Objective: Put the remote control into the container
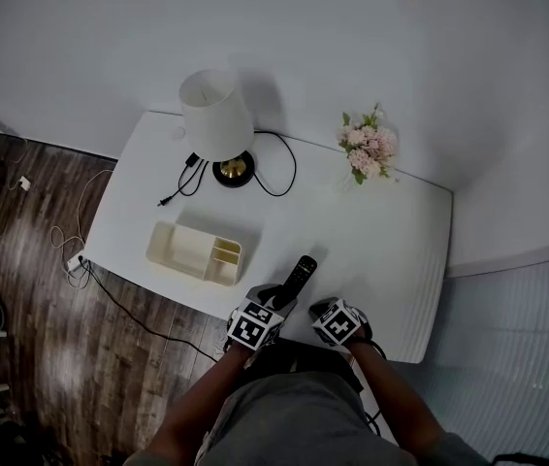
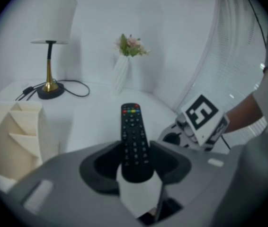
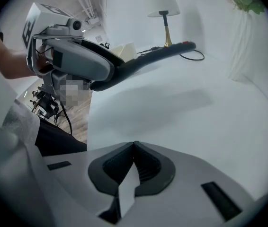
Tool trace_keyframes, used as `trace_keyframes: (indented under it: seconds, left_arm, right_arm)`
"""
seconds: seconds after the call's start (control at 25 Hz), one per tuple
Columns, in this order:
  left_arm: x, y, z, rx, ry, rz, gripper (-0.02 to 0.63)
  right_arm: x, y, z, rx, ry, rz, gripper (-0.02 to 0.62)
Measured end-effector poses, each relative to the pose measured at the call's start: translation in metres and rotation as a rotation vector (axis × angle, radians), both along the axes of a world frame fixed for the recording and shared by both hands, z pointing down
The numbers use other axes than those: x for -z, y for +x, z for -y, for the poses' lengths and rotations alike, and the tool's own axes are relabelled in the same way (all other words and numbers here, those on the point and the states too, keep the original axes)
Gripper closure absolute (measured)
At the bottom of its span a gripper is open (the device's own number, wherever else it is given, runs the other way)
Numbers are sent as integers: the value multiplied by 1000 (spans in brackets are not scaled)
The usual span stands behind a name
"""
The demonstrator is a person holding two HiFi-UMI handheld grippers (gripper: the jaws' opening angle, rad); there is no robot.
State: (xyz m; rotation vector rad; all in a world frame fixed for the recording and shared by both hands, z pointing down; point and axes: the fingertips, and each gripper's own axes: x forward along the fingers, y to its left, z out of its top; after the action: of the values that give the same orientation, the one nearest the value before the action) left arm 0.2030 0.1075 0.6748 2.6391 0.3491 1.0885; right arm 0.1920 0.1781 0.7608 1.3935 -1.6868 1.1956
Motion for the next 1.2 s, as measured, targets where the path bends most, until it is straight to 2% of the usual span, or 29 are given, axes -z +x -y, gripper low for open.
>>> trace_keyframes:
  seconds: [0.12, 0.28, 0.4, 0.48, 0.6, 0.72, 0.84, 1.2]
  left_arm:
    - [9, -13, 4, 41, -19, -54, 423]
    - [15, -39, 5, 91, -59, -72, 423]
    - [21, -58, 5, 126, -115, -111, 423]
    - [33, -68, 6, 156, -183, -179, 423]
    - [60, -82, 11, 206, -294, -307, 423]
    - [83, -97, 23, 233, -335, -401, 423]
    - [105, -110, 34, 250, -357, -473, 423]
    - [146, -152, 62, 287, -357, -608, 423]
  right_arm:
    - [-1, 0, 0, -1, 26, 11, 580]
    - [-1, 4, 1, -72, 100, 69, 580]
    - [-1, 5, -1, -88, 112, 64, 578]
    - [2, 4, 2, -91, 142, 74, 580]
    - [25, 1, 15, -116, 281, 106, 578]
    - [61, -5, 38, -134, 424, 128, 578]
    - [97, -19, 61, -88, 526, 151, 578]
    - [187, -62, 99, 68, 741, 150, 580]
